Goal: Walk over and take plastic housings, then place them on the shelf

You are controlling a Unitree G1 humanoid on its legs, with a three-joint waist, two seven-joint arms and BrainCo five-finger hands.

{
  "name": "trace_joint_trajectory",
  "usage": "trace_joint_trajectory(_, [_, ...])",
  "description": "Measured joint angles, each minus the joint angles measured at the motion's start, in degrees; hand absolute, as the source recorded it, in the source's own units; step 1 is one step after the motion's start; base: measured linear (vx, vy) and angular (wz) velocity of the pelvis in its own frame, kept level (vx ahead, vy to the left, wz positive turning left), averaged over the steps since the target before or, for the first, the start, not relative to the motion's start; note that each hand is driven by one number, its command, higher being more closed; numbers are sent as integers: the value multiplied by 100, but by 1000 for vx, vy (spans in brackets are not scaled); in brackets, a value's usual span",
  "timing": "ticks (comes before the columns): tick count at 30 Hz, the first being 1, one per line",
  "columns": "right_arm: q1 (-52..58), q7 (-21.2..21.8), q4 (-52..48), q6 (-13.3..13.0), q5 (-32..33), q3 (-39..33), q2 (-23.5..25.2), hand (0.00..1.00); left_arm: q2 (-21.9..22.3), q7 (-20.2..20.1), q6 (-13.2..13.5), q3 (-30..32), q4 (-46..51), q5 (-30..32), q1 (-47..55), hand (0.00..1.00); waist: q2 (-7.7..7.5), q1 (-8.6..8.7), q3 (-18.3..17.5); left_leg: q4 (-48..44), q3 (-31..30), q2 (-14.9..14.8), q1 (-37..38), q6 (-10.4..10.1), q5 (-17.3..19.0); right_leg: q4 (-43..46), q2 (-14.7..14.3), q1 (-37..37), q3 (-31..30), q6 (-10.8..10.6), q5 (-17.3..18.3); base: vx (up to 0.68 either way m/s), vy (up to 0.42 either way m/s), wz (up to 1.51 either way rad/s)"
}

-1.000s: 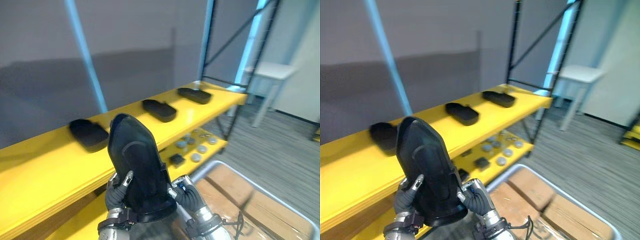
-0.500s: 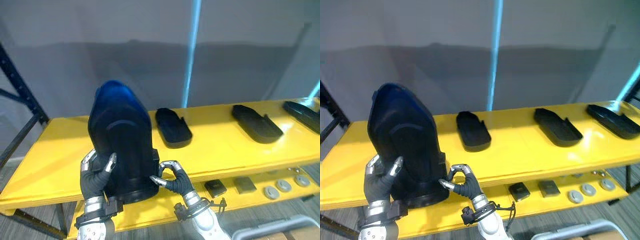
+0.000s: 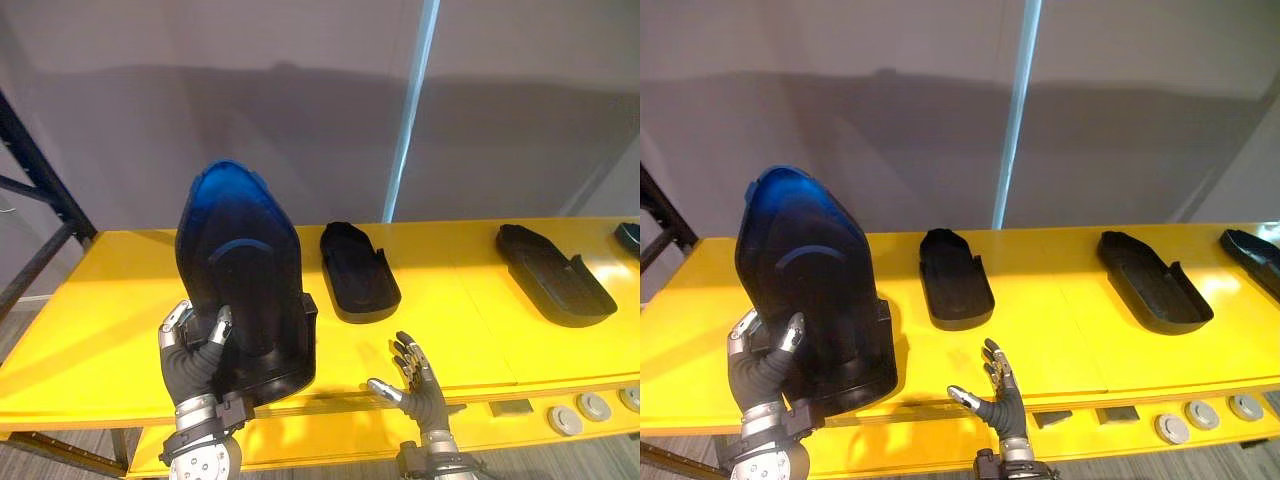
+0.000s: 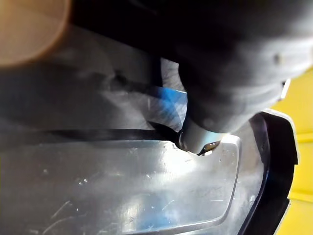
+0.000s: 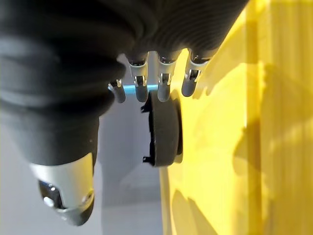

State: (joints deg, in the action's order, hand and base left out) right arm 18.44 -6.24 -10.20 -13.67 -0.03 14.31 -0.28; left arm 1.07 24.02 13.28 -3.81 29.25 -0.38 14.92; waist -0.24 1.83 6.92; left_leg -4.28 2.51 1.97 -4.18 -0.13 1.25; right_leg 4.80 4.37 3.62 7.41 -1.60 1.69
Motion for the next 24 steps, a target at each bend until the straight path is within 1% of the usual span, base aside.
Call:
trace_joint_trajectory(1, [-9, 0, -1, 0, -5, -20, -48, 0, 69, 62, 0, 2, -1, 0, -9, 100, 6, 0, 13, -158, 58, 6, -61, -68, 43, 0, 50, -42, 45, 0, 0, 68, 58, 22])
trace_joint_trajectory(2, [-29, -14, -21, -3, -26, -83, -106, 0, 107, 88, 2, 5, -4, -3, -68, 100, -3, 7, 88, -497, 223, -23, -134, -236, 359, -3, 155, -175, 99, 2, 0, 54, 55, 27])
trace_joint_trajectory(3, [-40, -32, -26, -4, -44, -124, -156, 0, 110, 91, 6, 4, -9, -2, -100, 100, -7, 8, 93, -871, 428, -127, -243, -189, 538, 3, 199, -196, 141, 7, 4, 36, 92, 28])
trace_joint_trajectory(4, [-78, -59, -26, -4, -77, -252, -251, 0, 108, 88, 36, 3, -27, -2, -130, 100, -25, 9, 104, -1558, 661, -422, -482, -152, 690, 55, 323, -196, 170, 7, 4, 8, 67, 21])
trace_joint_trajectory(5, [-91, -72, -28, -5, -84, -326, -279, 0, 110, 88, 62, 6, -60, -5, -133, 100, -19, 21, 101, -1824, 699, -585, -567, -198, 728, 75, 395, -196, 196, 5, 5, 8, 128, 25])
trace_joint_trajectory(6, [-105, -168, -44, -8, -115, -455, -344, 0, 111, 79, 88, 1, -140, -9, -144, 100, 7, 66, 82, -2115, 670, -946, -683, -254, 762, 96, 547, -201, 293, -31, 25, 4, 189, 27])
trace_joint_trajectory(7, [-126, -270, -50, -10, -133, -569, -389, 0, 110, 72, 90, 2, -202, -25, -152, 100, 46, 96, 71, -2200, 512, -1322, -717, -324, 788, 178, 669, -194, 332, -167, 83, 3, 235, 28])
trace_joint_trajectory(8, [-104, -324, -49, -11, -142, -624, -407, 0, 105, 67, 91, 3, -241, -50, -155, 100, 102, 113, 45, -2190, 336, -1468, -717, -339, 779, 245, 703, -180, 361, -234, 113, 17, 331, 24])
trace_joint_trajectory(9, [-46, -422, -45, -14, -224, -755, -423, 0, 94, 71, 90, 11, -295, -67, -149, 100, 247, 145, -27, -2063, -126, -1720, -662, -339, 763, 370, 736, -158, 390, -416, 177, 38, 434, 15])
trace_joint_trajectory(10, [-16, -542, -41, -15, -299, -950, -426, 0, 87, 74, 90, 6, -297, -65, -144, 100, 431, 152, -112, -1757, -508, -1847, -488, -460, 638, 455, 758, -141, 379, -632, 231, 53, 491, 11])
trace_joint_trajectory(11, [-13, -609, -33, -15, -332, -1104, -413, 0, 80, 72, 90, 1, -297, -65, -147, 100, 525, 157, -157, -1589, -591, -1851, -383, -767, 777, 473, 773, -141, 372, -764, 225, 64, 584, 11])
trace_joint_trajectory(12, [-10, -688, -17, -16, -420, -1404, -323, 0, -5, 73, 90, 6, -296, -67, -198, 100, 554, 217, -193, -1370, -536, -1763, -263, -1268, 1056, 462, 905, -173, 364, -898, 199, 27, 570, 5])
trace_joint_trajectory(13, [33, -837, 66, 8, -559, -1736, 88, 0, -336, 84, 92, 48, -306, -83, -235, 100, 192, 174, -170, -1393, -354, -1349, -204, -1138, 1017, 423, 1311, -155, 226, -828, 89, 13, 600, 4])
trace_joint_trajectory(14, [139, -984, -5, 9, -816, -2127, 381, 0, -672, 94, 86, 141, -310, -145, -268, 100, -53, 176, -202, -1425, -264, -1053, -219, -991, 1047, 340, 1580, -135, 99, -891, -170, -16, 427, -14])
trace_joint_trajectory(15, [176, -1096, -22, 34, -1032, -2390, 391, 0, -834, 86, 87, 217, -310, -174, -304, 100, -144, 178, -219, -1466, -176, -931, -217, -900, 1082, 350, 1700, -61, 0, -908, -397, -25, 382, -38])
trace_joint_trajectory(16, [170, -1213, -27, 115, -1269, -2832, 407, 0, -928, 76, 101, 316, -307, -176, -342, 100, -163, 148, -232, -1511, 34, -890, -218, -780, 1133, 374, 1727, 155, -153, -804, -789, -44, 371, -63])
trace_joint_trajectory(17, [165, -1297, -29, 174, -1355, -3025, 408, 0, -970, 65, 127, 374, -303, -175, -350, 100, -183, 124, -244, -1510, 189, -892, -215, -733, 1140, 376, 1719, 280, -214, -720, -1010, -47, 365, -100])
trace_joint_trajectory(18, [177, -1405, -28, 263, -1429, -3323, 413, 0, -1001, 54, 144, 472, -298, -175, -381, 100, -151, 126, -219, -1476, 445, -891, -221, -628, 1125, 274, 1692, 494, -186, -496, -1450, -37, 277, -89])
trace_joint_trajectory(19, [190, -1429, -25, 328, -1483, -3461, 417, 0, -1006, 53, 145, 500, -303, -178, -409, 100, -137, 146, -202, -1435, 567, -888, -218, -547, 1104, 193, 1654, 543, -175, -382, -1583, -63, 261, -80])
trace_joint_trajectory(20, [266, -1439, 24, 455, -1633, -3777, 437, 0, -1016, -34, 153, 543, -411, -182, -520, 100, -110, 313, -175, -1293, 650, -908, -199, -412, 1044, 440, 1349, 573, -359, -734, -1082, -74, 219, -40])
trace_joint_trajectory(21, [387, -1446, 28, 477, -1635, -3954, 454, 0, -1016, -102, 156, 589, -500, -198, -597, 100, -109, 381, -172, -1178, 676, -906, -150, -346, 989, 592, 1081, 528, -564, -766, -643, -69, 154, -29])
trace_joint_trajectory(22, [450, -1449, 53, 479, -1638, -4077, 453, 0, -1013, -139, 157, 599, -555, -237, -637, 100, -106, 391, -170, -1099, 702, -886, -109, -334, 952, 607, 943, 481, -670, -797, -425, -53, 27, -23])
trace_joint_trajectory(23, [503, -1447, 260, 485, -1632, -4320, 451, 0, -943, -207, 156, 646, -619, -363, -684, 100, -81, 438, -143, -1000, 752, -842, -53, -333, 909, 482, 781, 333, -711, -739, -183, -80, -12, -24])
trace_joint_trajectory(24, [517, -1443, 563, 494, -1626, -4463, 444, 0, -897, -260, 156, 677, -662, -426, -740, 100, -80, 446, -136, -951, 783, -810, -29, -339, 888, 289, 774, 221, -671, -658, -126, -98, -27, -15])
